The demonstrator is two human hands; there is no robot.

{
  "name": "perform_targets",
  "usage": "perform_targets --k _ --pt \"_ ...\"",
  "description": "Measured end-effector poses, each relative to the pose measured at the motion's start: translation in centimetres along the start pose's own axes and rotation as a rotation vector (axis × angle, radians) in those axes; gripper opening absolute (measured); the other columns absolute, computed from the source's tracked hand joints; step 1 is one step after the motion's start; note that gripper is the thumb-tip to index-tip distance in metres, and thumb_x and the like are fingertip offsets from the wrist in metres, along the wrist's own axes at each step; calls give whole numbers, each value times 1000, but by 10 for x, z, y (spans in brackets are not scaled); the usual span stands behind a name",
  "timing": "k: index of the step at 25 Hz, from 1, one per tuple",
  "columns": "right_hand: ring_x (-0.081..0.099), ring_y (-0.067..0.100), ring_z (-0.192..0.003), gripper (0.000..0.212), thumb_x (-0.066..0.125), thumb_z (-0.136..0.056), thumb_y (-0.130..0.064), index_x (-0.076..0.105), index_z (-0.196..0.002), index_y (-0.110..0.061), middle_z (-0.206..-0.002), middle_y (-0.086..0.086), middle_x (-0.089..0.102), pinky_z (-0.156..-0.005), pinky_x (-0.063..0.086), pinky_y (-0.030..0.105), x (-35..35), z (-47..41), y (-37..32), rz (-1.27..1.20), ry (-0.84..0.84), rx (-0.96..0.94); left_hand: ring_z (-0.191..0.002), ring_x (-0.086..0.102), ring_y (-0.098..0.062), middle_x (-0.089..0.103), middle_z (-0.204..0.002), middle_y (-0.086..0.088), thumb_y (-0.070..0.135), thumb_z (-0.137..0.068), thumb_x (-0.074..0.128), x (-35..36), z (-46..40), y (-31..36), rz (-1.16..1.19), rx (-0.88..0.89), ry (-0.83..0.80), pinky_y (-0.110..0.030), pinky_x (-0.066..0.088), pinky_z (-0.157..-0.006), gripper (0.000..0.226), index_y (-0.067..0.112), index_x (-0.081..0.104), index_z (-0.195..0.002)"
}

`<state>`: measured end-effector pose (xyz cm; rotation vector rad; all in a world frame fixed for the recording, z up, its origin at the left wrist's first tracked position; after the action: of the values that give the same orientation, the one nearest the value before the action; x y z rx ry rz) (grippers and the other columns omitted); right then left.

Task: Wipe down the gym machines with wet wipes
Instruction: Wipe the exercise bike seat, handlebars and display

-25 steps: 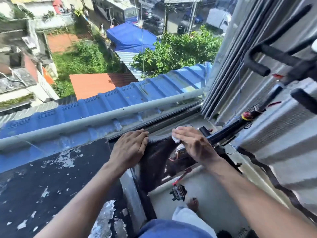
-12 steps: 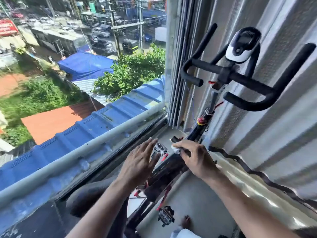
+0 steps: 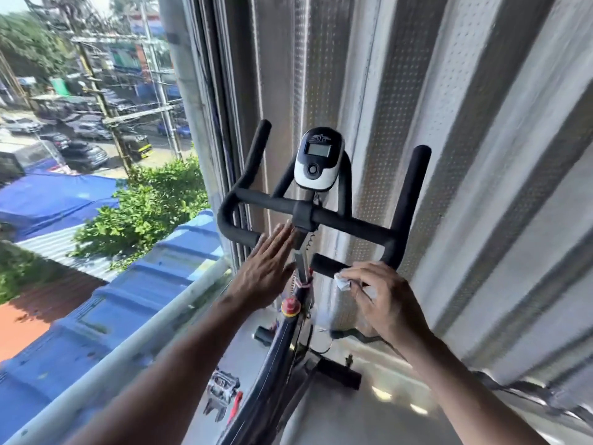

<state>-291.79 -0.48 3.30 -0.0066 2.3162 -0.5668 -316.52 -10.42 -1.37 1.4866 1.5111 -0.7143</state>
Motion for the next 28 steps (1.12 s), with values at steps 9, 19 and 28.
perform_targets --k 9,19,28 --pt "60 19 -86 8 62 -88 -6 68 -90 -10 -93 1 64 -80 52 33 65 -62 30 28 -180 -46 -160 8 -29 3 -173 -13 54 -102 50 38 -134 -32 -323 155 96 -57 25 -122 80 13 20 -164" --pt "70 24 -105 29 49 -97 0 71 -116 -4 -114 13 74 -98 57 33 63 -59 24 54 -313 -96 -159 -6 -24 -3 -173 -11 57 -100 42 45 -135 -37 -293 162 90 -57 20 -125 70 15 38 -156" --pt "74 24 -98 21 63 -94 -4 73 -111 -8 -108 10 76 -81 62 37 68 -40 31 47 -92 15 -160 -1 -26 -11 -173 -8 56 -103 45 43 -134 -29 -304 126 57 -57 18 -125 62 18 39 -152"
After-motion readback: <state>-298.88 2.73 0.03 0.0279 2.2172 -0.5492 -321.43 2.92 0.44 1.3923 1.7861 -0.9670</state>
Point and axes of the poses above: each hand's wrist, its own z-axis away from the middle knuckle, its own x-axis out of the palm, y = z × x, the point moved 2 cm from there along -z, towards the middle knuckle
